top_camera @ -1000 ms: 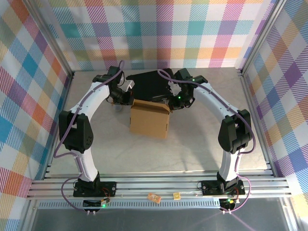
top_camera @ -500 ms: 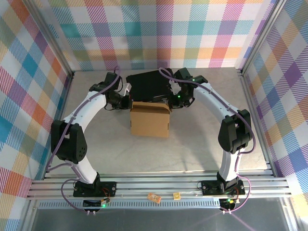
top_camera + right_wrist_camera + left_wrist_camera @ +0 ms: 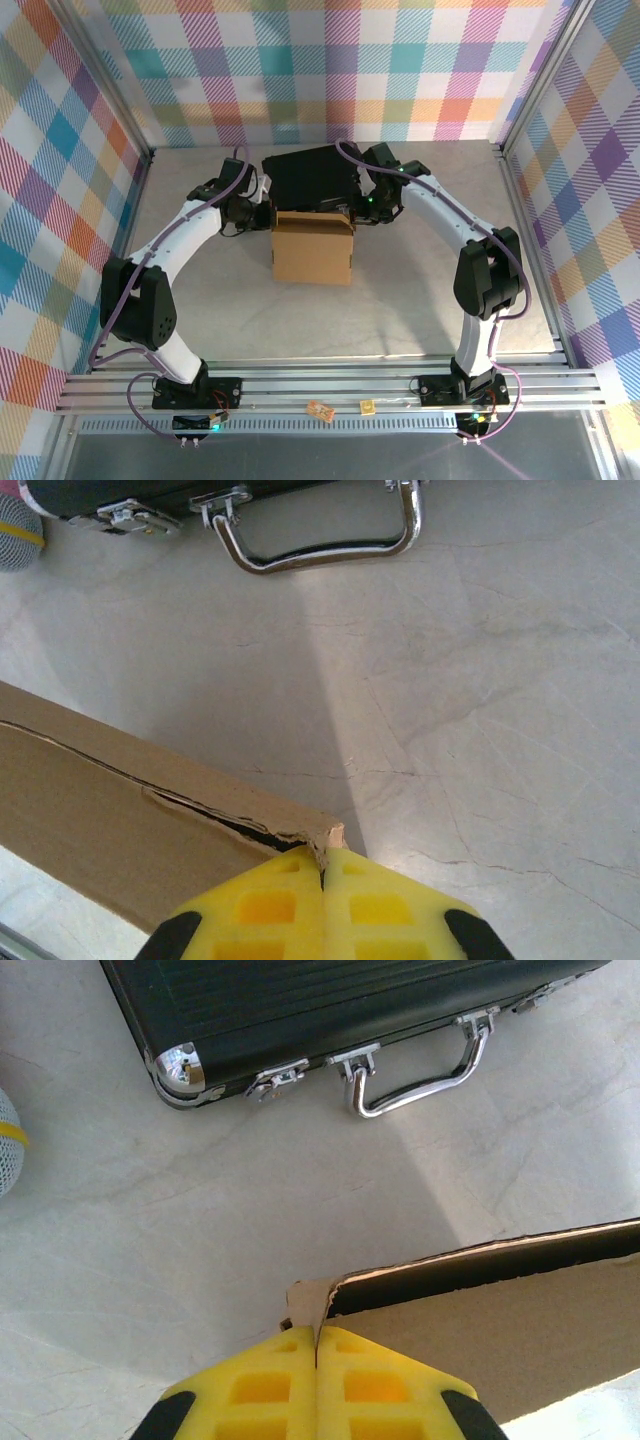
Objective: Fold the paper box
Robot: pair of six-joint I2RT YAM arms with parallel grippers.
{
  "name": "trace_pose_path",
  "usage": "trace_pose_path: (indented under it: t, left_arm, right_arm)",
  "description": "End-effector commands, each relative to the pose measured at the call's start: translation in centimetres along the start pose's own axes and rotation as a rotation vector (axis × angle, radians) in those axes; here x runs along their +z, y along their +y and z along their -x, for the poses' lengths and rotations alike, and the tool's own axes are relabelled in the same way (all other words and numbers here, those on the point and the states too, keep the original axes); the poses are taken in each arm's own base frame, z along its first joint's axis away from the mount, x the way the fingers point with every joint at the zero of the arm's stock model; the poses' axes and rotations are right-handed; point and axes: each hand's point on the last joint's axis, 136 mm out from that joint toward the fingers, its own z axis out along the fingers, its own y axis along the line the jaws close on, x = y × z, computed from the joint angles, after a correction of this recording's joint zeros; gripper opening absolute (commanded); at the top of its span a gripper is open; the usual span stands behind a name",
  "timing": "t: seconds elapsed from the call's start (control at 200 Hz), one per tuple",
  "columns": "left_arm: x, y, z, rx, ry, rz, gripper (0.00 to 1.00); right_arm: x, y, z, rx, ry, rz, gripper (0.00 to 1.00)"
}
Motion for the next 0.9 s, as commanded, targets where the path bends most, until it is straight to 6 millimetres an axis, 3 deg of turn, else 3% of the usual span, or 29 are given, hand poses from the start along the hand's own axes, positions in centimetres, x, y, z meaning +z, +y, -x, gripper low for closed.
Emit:
trace_pose_path:
  t: [0.0, 0.895]
  left_arm:
    - [-1.2, -1.26, 0.78, -0.004, -0.057, -0.026, 0.0]
    - [-1.63, -1.01, 0.43, -0.05, -0.138, -0.003, 0.0]
  right_arm:
    - [-1.52, 1.18, 0.47, 0.032, -0.06, 0.018, 0.0]
    - [-1.68, 1.2, -0.22, 0.139, -0.14, -0.099, 0.0]
